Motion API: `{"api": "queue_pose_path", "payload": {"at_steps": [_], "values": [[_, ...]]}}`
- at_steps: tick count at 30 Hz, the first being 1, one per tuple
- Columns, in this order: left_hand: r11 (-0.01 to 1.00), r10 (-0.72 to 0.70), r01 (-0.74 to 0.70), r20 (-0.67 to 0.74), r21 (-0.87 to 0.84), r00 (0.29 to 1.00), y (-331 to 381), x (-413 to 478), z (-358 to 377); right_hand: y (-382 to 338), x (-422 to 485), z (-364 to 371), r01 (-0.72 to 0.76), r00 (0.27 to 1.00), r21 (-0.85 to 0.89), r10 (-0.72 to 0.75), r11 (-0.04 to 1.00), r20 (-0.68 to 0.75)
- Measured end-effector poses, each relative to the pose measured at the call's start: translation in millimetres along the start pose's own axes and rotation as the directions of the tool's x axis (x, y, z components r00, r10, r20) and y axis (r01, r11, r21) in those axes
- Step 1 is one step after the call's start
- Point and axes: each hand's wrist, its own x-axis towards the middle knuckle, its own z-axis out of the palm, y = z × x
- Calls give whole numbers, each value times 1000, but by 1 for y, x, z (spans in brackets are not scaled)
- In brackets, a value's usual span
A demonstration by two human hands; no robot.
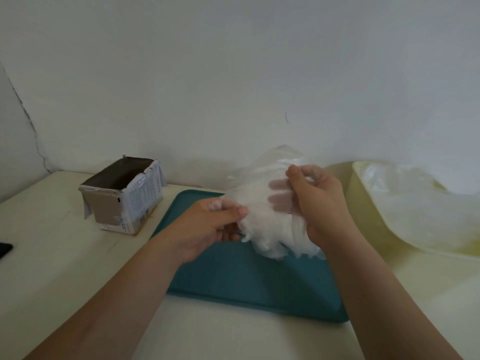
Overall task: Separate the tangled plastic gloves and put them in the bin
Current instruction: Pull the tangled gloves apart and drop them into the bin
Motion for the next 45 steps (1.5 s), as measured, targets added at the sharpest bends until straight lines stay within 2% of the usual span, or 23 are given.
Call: {"api": "queue_pose_path", "payload": {"at_steps": [2, 5, 6, 9, 10, 13, 15, 18, 21, 23, 25, 26, 28, 30, 32, 34, 38, 41, 43, 44, 45], "values": [[999, -10, 9, 11, 40, 1000, 3, -3, -7, -5, 1, -2, -10, 998, 31, 12, 999, -67], [970, -46, 50, -21, 238, 999, 4, -5, -13, -9, 3, -8, -3, 992, 83, 13, 997, -128], [971, -39, 51, -55, 234, 998, 3, -4, -13, -9, 4, -8, -4, 992, 86, 15, 996, -126], [1000, 24, -24, -168, 3, 985, 3, 3, -7, -7, 3, -5, -9, 998, 80, 15, 997, -64], [997, 36, -44, -126, -56, 991, 4, 4, -4, -7, 2, -3, -12, 999, 86, 15, 996, -36], [982, 40, -9, 161, -187, 986, 4, 0, 5, -5, -3, 5, -22, 999, 77, 18, 997, 45], [981, 27, 11, 193, -195, 981, 3, -4, 11, -4, -5, 8, -15, 998, 61, 11, 998, 65], [976, -20, 26, 31, -218, 999, 1, -3, 8, -5, -4, 5, 12, 1000, 69, -10, 998, -28], [961, -68, 26, -145, -274, 987, -2, 1, -10, -8, 1, -4, 38, 989, 66, -28, 997, -146], [964, -97, 21, -275, -266, 957, -4, 5, -15, -9, 3, -7, 53, 985, 77, -39, 996, -170], [964, -113, 28, -314, -264, 943, -2, 6, -7, -12, 1, -5, 62, 985, 95, -46, 994, -166], [963, -128, 50, -284, -266, 950, 1, 4, 0, -14, -1, -3, 64, 986, 105, -47, 992, -158], [956, -151, 111, -129, -271, 980, 6, -2, 17, -18, -5, 1, 70, 990, 123, -54, 990, -132], [946, -94, 100, 36, -308, 995, 10, -9, 33, -21, -11, 4, 75, 993, 125, -63, 989, -95], [921, -29, 66, 101, -383, 994, 14, -12, 42, -24, -16, 6, 72, 995, 115, -65, 991, -70], [919, -7, 48, 105, -391, 994, 17, -15, 45, -30, -19, 4, 78, 994, 116, -68, 990, -84], [955, -24, 31, 26, -295, 999, 17, -24, 32, -44, -19, -12, 123, 983, 108, -106, 986, -153], [983, -50, 18, -171, -185, 984, 6, -25, 7, -47, -21, -23, 166, 970, 44, -156, 985, -185], [992, 37, 19, -416, 129, 909, -7, -19, -9, -47, -25, -27, 169, 970, 9, -165, 986, -176], [944, 140, 37, -497, 328, 857, -12, -15, -14, -46, -28, -27, 160, 976, -7, -160, 987, -151], [858, 233, 71, -510, 508, 828, -15, -12, -17, -45, -31, -27, 146, 983, -29, -148, 989, -110]]}}
